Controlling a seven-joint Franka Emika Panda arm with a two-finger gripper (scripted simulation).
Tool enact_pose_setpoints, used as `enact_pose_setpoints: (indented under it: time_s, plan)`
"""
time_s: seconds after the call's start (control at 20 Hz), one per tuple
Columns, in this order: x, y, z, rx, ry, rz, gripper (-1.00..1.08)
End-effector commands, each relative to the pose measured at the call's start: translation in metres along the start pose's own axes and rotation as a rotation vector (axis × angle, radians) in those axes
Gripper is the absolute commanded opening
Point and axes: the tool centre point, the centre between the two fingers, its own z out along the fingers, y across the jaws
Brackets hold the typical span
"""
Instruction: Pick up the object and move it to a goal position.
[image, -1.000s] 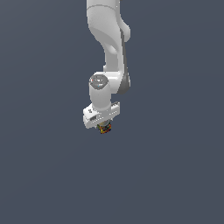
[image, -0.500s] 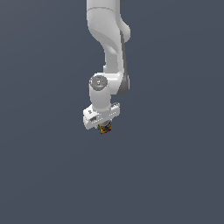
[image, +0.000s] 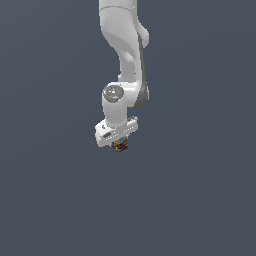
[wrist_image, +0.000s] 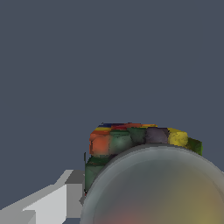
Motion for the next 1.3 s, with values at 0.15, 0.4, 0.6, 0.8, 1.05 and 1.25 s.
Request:
enact_pose_setpoints:
  time_s: [0.15, 0.4, 0.6, 0.8, 1.05, 1.25]
  plan:
    - [0.005, -0.007, -0.024, -0.003, 0.003, 0.0, -1.0]
    - [0.013, -0.019, -0.059, -0.003, 0.003, -0.001, -1.0]
    - [0.02, -0.032, -0.097, -0.003, 0.003, -0.001, -1.0]
    - [0.029, -0.047, -0.141, -0.003, 0.003, -0.002, -1.0]
    - [0.041, -0.065, -0.195, -0.003, 0.003, -0.002, -1.0]
    - [0.05, -0.079, -0.238, -0.003, 0.003, -0.002, -1.0]
